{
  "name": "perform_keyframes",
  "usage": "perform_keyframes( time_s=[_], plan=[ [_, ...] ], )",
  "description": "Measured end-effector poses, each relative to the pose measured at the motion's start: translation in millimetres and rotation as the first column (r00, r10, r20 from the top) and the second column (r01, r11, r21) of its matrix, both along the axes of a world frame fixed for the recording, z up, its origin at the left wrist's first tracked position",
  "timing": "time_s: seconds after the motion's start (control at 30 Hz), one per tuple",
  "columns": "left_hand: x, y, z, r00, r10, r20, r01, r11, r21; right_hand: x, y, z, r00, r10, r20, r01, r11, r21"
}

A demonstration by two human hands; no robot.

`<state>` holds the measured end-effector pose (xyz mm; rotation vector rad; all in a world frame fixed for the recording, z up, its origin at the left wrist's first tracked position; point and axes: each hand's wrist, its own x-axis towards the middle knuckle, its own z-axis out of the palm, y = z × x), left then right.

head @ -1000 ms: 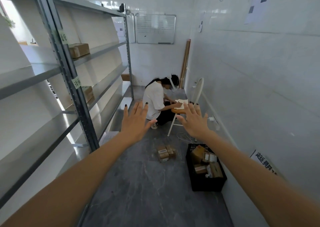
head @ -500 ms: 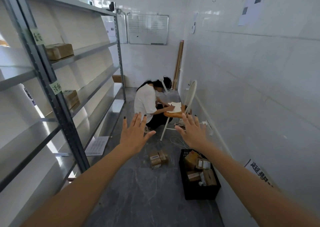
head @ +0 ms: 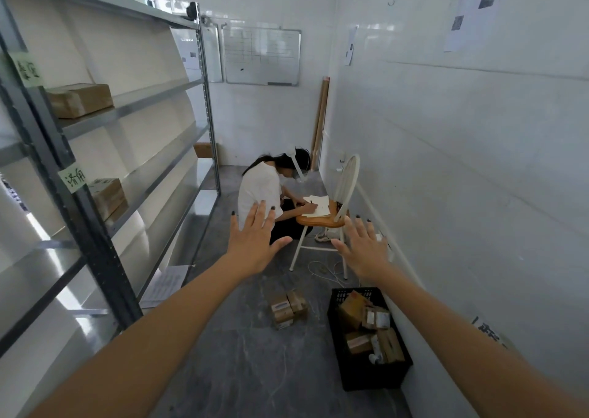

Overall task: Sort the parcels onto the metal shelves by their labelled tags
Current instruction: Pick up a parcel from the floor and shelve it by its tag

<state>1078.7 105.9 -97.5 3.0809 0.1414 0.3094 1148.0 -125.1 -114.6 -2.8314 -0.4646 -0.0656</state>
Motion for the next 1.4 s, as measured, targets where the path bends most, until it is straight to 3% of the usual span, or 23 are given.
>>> perform_keyframes(
  time_s=[0.53, 0.87, 1.1, 1.4],
  plan=[
    [85.7, 30.0, -32.9, 0.992, -0.032, -0.124, 0.03, 0.999, -0.02, 65.8, 45.7, -18.4, 0.996, 0.032, -0.087, -0.035, 0.999, -0.027],
    [152.5, 39.4, -49.4, 0.993, 0.035, -0.109, -0.042, 0.997, -0.063, 157.4, 55.4, -51.0, 0.985, 0.09, -0.148, -0.088, 0.996, 0.023],
    [203.1, 35.9, -55.4, 0.988, 0.054, 0.146, -0.063, 0.996, 0.057, 215.7, 53.3, -50.1, 0.989, 0.117, -0.093, -0.115, 0.993, 0.023],
    [241.3, 27.6, -68.9, 0.991, 0.093, 0.092, -0.1, 0.992, 0.075, 259.1, 54.2, -71.5, 0.978, 0.135, -0.157, -0.133, 0.991, 0.024]
  ],
)
